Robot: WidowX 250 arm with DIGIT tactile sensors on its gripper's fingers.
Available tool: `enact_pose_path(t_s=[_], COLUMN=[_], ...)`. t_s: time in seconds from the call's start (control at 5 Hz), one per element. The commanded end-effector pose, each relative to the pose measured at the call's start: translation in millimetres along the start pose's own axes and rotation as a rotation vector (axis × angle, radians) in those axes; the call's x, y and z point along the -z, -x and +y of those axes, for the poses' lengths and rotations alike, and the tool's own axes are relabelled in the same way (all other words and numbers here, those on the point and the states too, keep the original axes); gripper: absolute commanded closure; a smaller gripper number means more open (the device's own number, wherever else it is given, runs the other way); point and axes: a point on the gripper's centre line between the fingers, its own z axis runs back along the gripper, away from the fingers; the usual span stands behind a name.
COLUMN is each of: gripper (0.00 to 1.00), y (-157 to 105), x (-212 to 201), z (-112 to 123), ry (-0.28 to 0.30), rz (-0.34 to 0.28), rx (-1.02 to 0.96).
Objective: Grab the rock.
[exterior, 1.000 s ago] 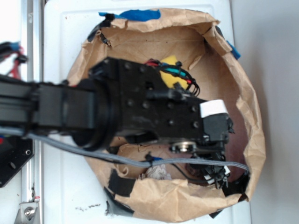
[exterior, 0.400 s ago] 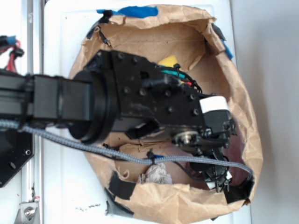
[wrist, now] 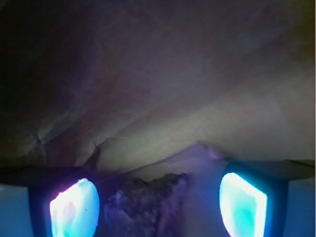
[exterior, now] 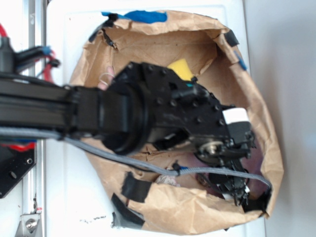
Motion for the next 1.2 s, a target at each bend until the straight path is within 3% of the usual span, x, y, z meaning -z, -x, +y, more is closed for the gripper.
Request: enact_pose_path(t_s=[0.0,0.2,0.4,1.0], gripper=[0.0,0.0,1.0,1.0], y=[-8,-3,6,13], x=[12,9,3,-18], z=[-7,6,17,34], ry=[-0.05,-0.072,-0.088,-0.063], rz=[-0.034,-0.038,-0.027,-0.064], rx=[0.043,0.046,0.044,0.027])
